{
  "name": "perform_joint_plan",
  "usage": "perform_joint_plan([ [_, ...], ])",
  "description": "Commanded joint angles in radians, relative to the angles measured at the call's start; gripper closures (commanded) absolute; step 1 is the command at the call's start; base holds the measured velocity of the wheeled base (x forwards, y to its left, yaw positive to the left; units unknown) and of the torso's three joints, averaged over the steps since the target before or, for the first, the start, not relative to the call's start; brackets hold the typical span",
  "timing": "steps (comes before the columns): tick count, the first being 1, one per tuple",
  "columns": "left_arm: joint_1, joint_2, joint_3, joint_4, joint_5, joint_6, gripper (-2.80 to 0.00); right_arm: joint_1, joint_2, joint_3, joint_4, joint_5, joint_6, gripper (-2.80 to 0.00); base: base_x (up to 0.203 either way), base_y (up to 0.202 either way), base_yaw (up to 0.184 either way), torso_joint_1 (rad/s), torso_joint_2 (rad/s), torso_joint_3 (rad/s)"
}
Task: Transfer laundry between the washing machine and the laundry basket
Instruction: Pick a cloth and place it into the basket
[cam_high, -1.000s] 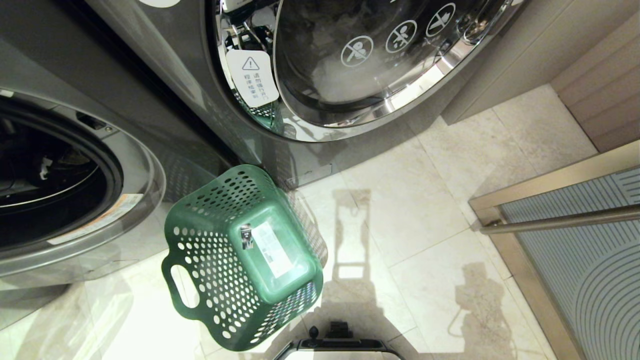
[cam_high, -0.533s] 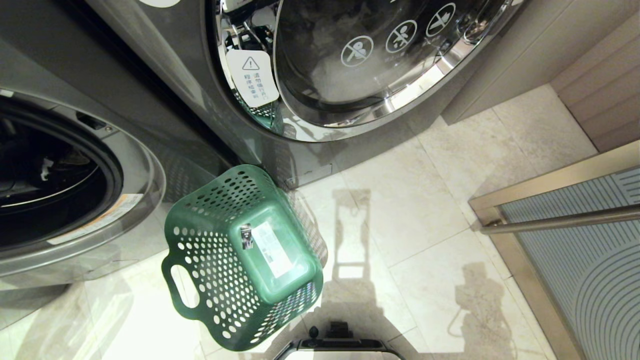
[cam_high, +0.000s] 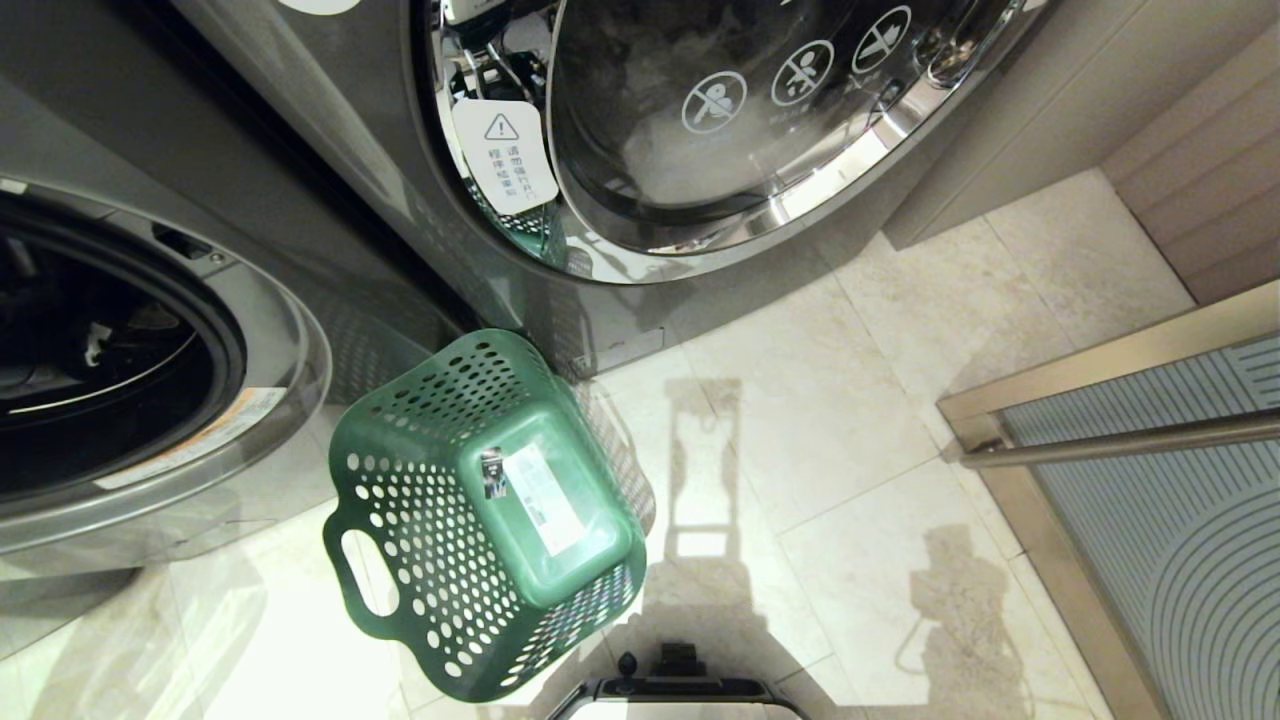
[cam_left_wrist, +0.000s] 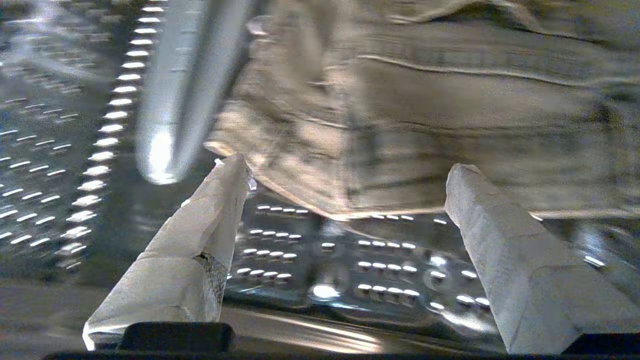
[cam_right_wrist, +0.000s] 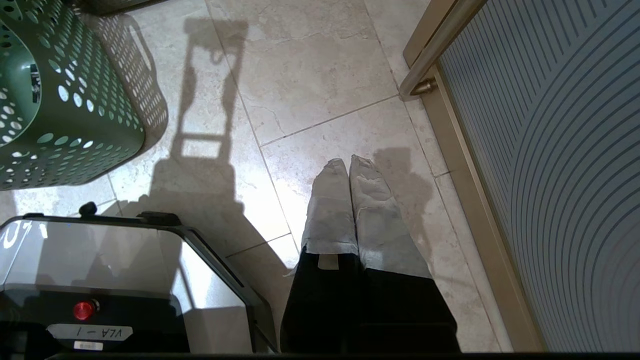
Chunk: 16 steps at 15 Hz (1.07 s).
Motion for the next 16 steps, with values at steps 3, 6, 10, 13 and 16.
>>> perform_joint_plan([
  [3, -0.001, -0.007, 0.015, 0.000, 0.102, -0.002, -2.80, 0.000, 0.000, 0.000, 0.000, 0.001, 0.001, 0.00, 0.000, 0.000, 0.000, 0.000, 0.00, 0.000],
  [6, -0.003, -0.021, 0.034, 0.006, 0.104, -0.002, -2.80, 0.000, 0.000, 0.000, 0.000, 0.001, -0.001, 0.00, 0.000, 0.000, 0.000, 0.000, 0.00, 0.000],
  [10, -0.001, -0.031, 0.047, 0.006, 0.105, -0.002, -2.80, 0.000, 0.000, 0.000, 0.000, 0.001, -0.001, 0.00, 0.000, 0.000, 0.000, 0.000, 0.00, 0.000],
  [13, 0.001, -0.039, 0.049, 0.012, 0.110, 0.000, -2.80, 0.000, 0.000, 0.000, 0.000, 0.001, 0.000, 0.00, 0.000, 0.000, 0.000, 0.000, 0.00, 0.000],
  [16, 0.014, -0.048, 0.047, 0.011, 0.118, 0.000, -2.80, 0.000, 0.000, 0.000, 0.000, 0.001, -0.001, 0.00, 0.000, 0.000, 0.000, 0.000, 0.00, 0.000],
])
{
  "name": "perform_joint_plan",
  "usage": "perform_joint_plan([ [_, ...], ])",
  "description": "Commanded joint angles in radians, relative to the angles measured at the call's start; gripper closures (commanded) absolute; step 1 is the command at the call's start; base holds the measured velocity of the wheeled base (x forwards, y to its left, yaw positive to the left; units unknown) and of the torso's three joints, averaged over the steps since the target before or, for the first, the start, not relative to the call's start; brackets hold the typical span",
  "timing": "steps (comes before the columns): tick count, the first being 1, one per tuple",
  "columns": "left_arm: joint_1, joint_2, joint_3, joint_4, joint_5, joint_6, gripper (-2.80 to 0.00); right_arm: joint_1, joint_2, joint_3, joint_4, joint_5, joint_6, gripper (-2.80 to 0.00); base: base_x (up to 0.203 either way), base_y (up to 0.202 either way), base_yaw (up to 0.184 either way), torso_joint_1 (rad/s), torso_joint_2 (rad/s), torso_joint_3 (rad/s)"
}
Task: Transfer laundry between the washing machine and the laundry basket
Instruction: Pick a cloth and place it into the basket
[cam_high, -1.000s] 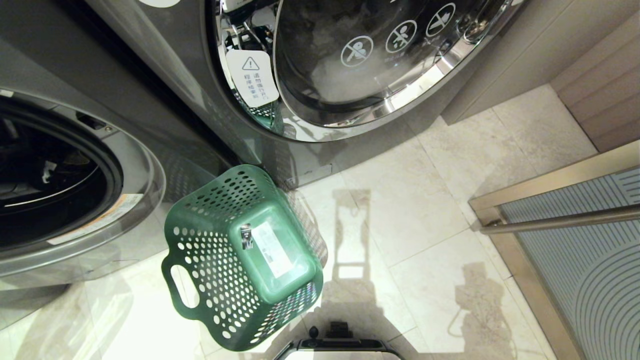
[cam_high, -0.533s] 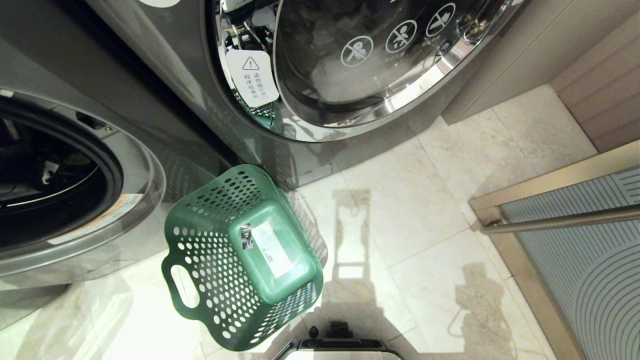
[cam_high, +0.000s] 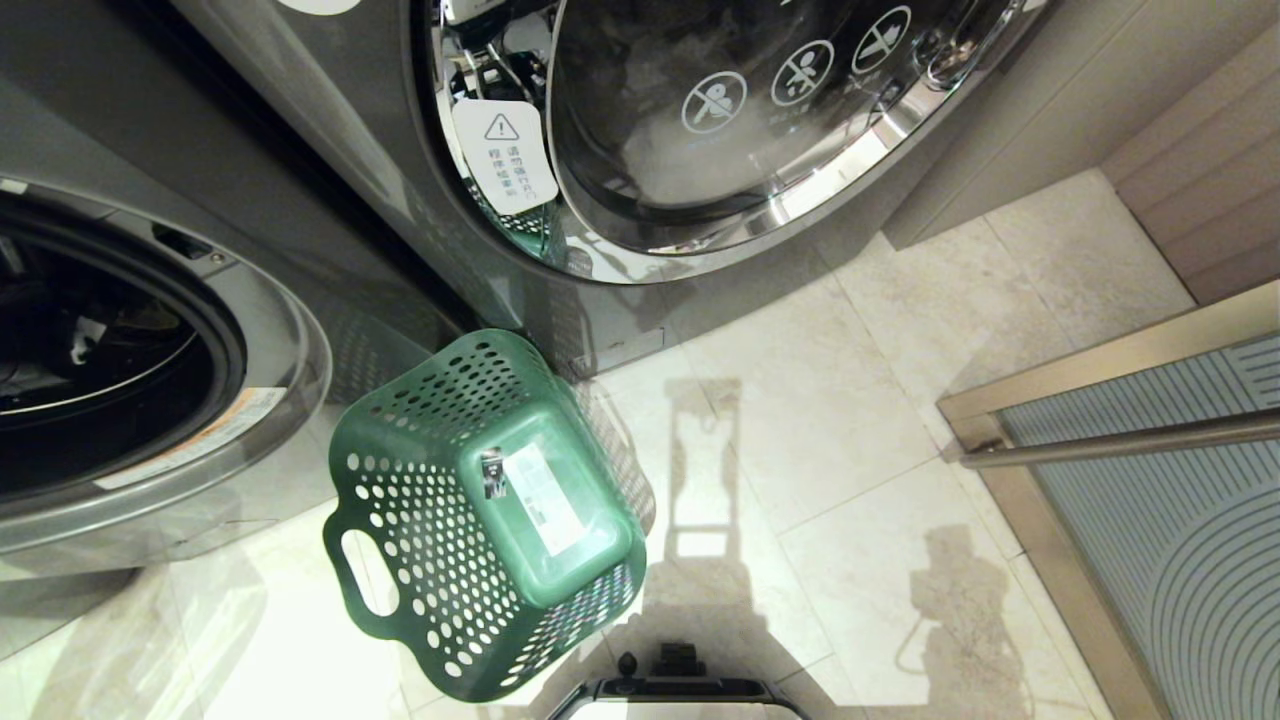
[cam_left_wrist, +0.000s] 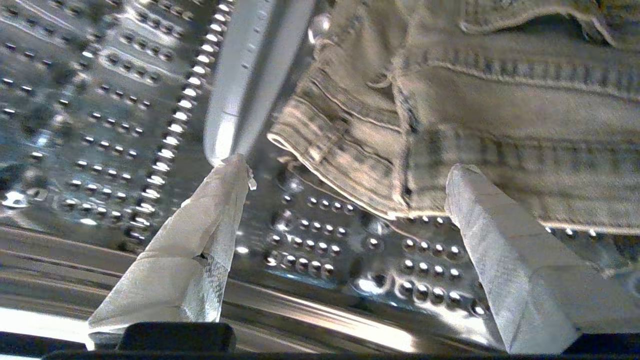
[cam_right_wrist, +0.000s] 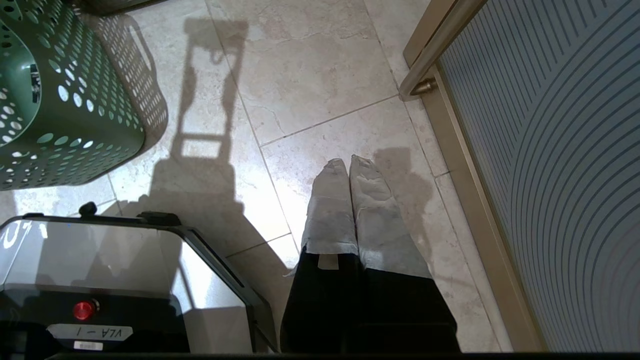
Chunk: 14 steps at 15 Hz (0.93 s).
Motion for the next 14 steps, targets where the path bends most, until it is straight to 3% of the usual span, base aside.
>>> perform_joint_plan([
  [1, 0.011, -0.008, 0.000, -0.003, 0.011, -0.001, -2.80, 0.000, 0.000, 0.000, 0.000, 0.001, -0.001, 0.00, 0.000, 0.000, 0.000, 0.000, 0.00, 0.000],
  [8, 0.066, -0.103, 0.081, -0.005, 0.012, -0.002, -2.80, 0.000, 0.000, 0.000, 0.000, 0.001, 0.000, 0.00, 0.000, 0.000, 0.000, 0.000, 0.00, 0.000],
  [14, 0.155, -0.329, 0.360, -0.002, 0.010, -0.004, -2.80, 0.000, 0.000, 0.000, 0.000, 0.001, -0.001, 0.00, 0.000, 0.000, 0.000, 0.000, 0.00, 0.000],
])
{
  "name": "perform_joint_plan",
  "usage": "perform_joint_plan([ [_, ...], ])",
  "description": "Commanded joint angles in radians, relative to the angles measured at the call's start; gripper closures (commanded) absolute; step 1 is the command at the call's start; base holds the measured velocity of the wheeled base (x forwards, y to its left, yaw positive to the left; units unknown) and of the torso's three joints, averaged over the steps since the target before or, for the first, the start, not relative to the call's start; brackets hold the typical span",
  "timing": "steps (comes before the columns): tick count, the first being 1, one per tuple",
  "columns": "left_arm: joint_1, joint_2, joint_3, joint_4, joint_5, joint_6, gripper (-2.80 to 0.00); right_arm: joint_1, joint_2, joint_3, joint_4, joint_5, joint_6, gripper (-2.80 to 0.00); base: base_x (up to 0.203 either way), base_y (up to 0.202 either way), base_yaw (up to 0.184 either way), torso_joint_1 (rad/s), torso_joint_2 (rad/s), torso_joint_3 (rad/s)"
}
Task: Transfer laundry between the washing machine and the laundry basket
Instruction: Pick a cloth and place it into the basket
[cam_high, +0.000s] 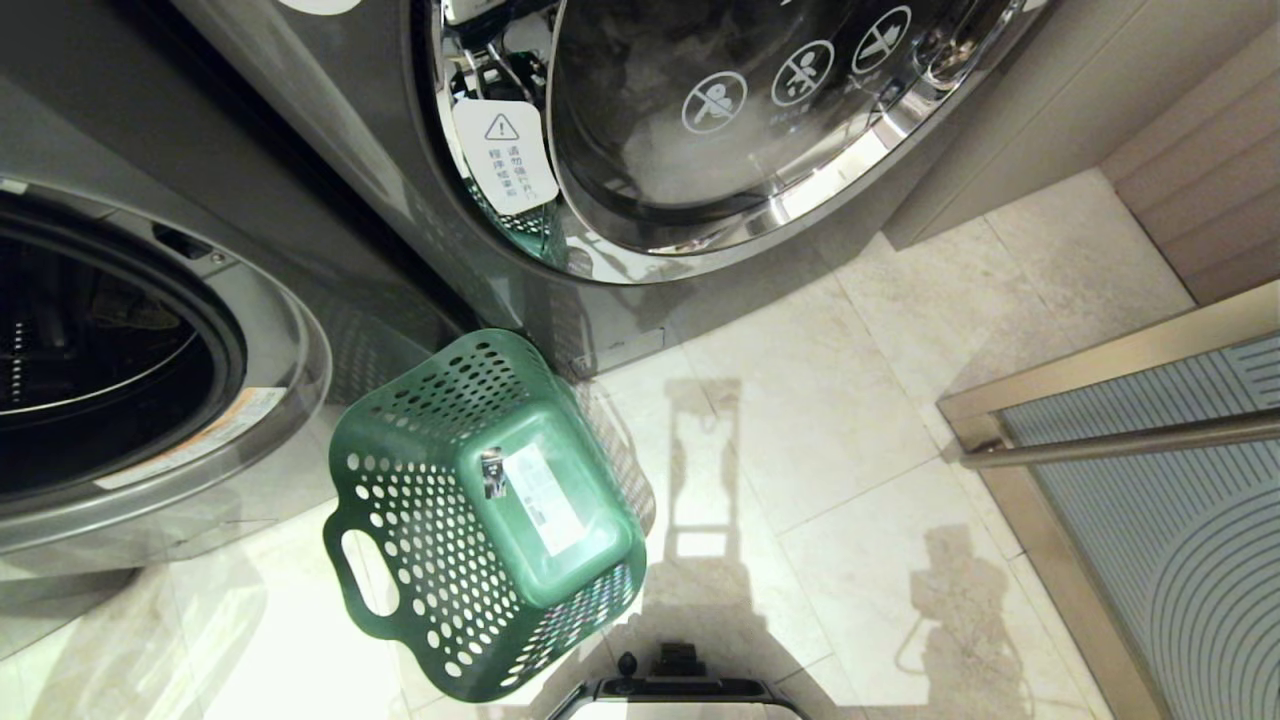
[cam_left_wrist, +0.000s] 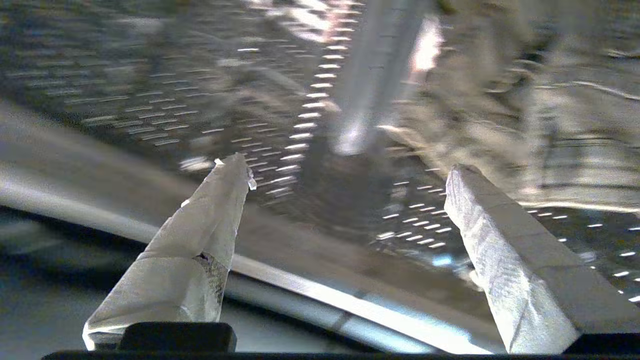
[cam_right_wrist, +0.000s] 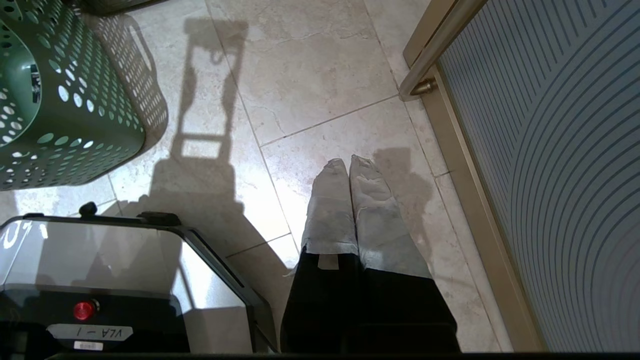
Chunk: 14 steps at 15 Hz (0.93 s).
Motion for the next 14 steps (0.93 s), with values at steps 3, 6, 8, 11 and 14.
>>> perform_joint_plan([
  [3, 0.078, -0.185, 0.227, -0.001, -0.004, -0.001, -2.80, 0.000, 0.000, 0.000, 0.000, 0.001, -0.001, 0.00, 0.000, 0.000, 0.000, 0.000, 0.00, 0.000],
  [6, 0.120, -0.266, 0.378, 0.020, -0.004, -0.002, -2.80, 0.000, 0.000, 0.000, 0.000, 0.001, -0.001, 0.00, 0.000, 0.000, 0.000, 0.000, 0.00, 0.000],
  [8, 0.135, -0.310, 0.479, 0.028, -0.006, -0.004, -2.80, 0.000, 0.001, 0.000, 0.000, 0.001, -0.001, 0.00, 0.000, 0.000, 0.000, 0.000, 0.00, 0.000],
  [11, 0.148, -0.392, 0.619, 0.032, -0.008, -0.007, -2.80, 0.000, 0.000, 0.000, 0.000, 0.001, 0.000, 0.00, 0.000, 0.000, 0.000, 0.000, 0.00, 0.000],
  [14, 0.154, -0.482, 0.706, 0.066, -0.008, -0.010, -2.80, 0.000, 0.000, 0.000, 0.000, 0.001, -0.001, 0.00, 0.000, 0.000, 0.000, 0.000, 0.00, 0.000],
])
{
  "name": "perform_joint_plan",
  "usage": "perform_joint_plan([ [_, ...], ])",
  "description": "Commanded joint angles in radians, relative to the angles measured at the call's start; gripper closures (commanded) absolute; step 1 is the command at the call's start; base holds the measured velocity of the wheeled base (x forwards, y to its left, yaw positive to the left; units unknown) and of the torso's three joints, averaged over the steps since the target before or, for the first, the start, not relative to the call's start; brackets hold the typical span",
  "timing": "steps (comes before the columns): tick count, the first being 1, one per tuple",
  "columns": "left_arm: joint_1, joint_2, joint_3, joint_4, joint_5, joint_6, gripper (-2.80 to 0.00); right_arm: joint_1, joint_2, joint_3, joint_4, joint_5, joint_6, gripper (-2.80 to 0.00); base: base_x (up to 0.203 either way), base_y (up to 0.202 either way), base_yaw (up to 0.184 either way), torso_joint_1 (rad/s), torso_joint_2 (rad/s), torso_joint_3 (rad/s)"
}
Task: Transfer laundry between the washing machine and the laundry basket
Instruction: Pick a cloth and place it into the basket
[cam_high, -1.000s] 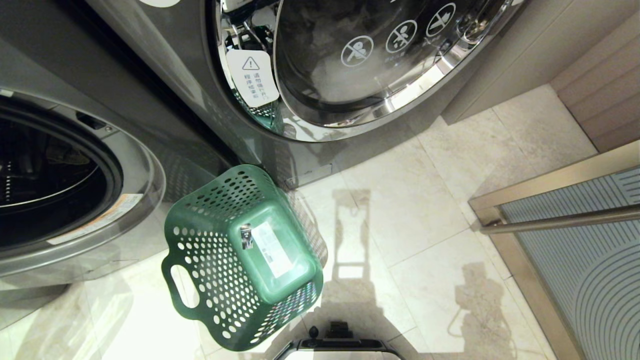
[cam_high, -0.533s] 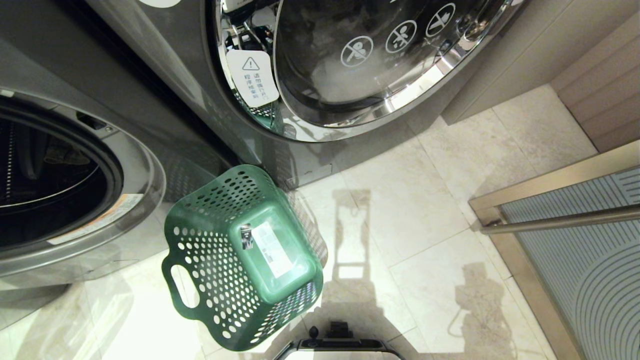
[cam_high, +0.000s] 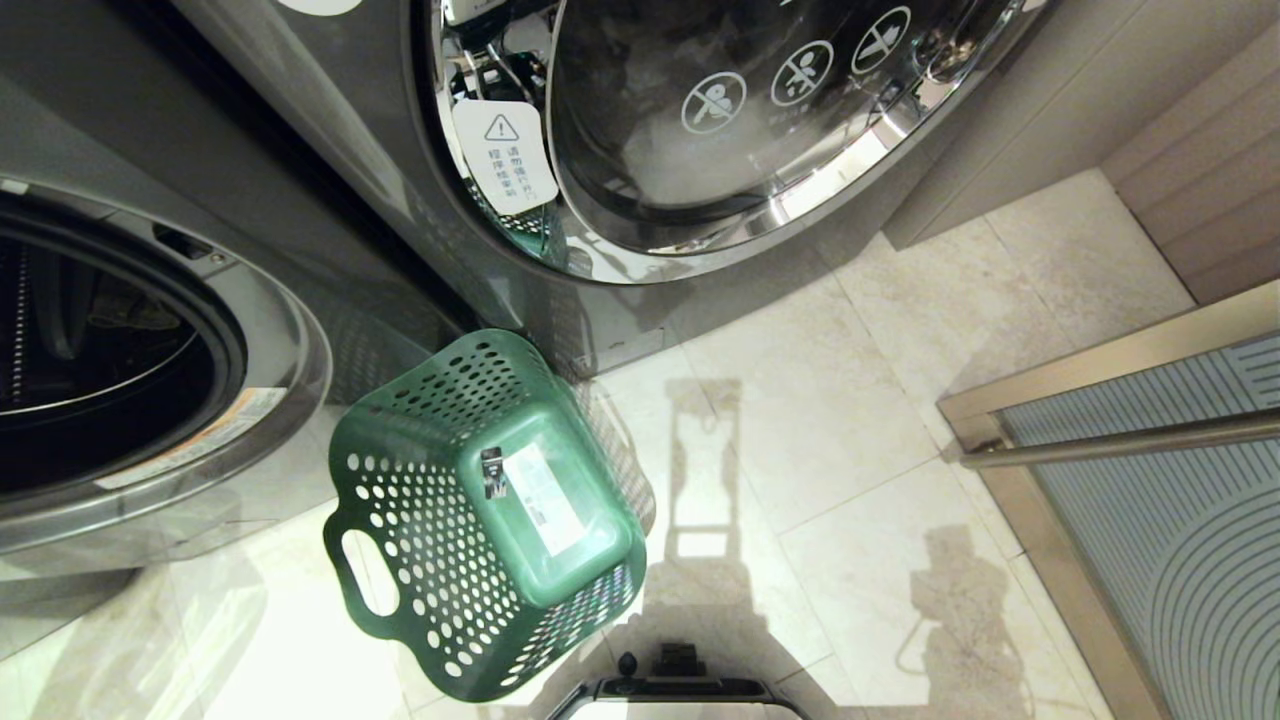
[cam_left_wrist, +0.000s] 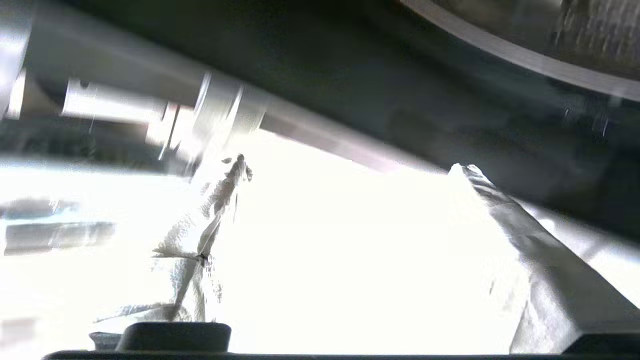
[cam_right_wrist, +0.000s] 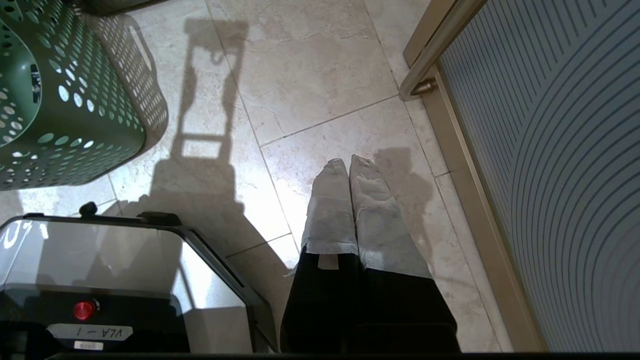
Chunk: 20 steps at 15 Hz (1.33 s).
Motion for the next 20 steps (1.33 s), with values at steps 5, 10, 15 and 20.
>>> perform_joint_plan([
  [5, 0.004, -0.229, 0.262, 0.111, 0.002, -0.034, -2.80, 0.000, 0.000, 0.000, 0.000, 0.001, -0.001, 0.00, 0.000, 0.000, 0.000, 0.000, 0.00, 0.000],
  [10, 0.008, -0.307, 0.381, 0.335, -0.064, -0.170, -2.80, 0.000, 0.000, 0.000, 0.000, 0.001, 0.000, 0.00, 0.000, 0.000, 0.000, 0.000, 0.00, 0.000],
  [15, 0.055, -0.346, 0.406, 0.603, -0.192, -0.219, -2.80, 0.000, 0.000, 0.000, 0.000, 0.001, -0.001, 0.00, 0.000, 0.000, 0.000, 0.000, 0.00, 0.000],
  [20, 0.056, -0.346, 0.417, 0.676, -0.203, -0.249, -2.80, 0.000, 0.000, 0.000, 0.000, 0.001, -0.001, 0.00, 0.000, 0.000, 0.000, 0.000, 0.00, 0.000],
])
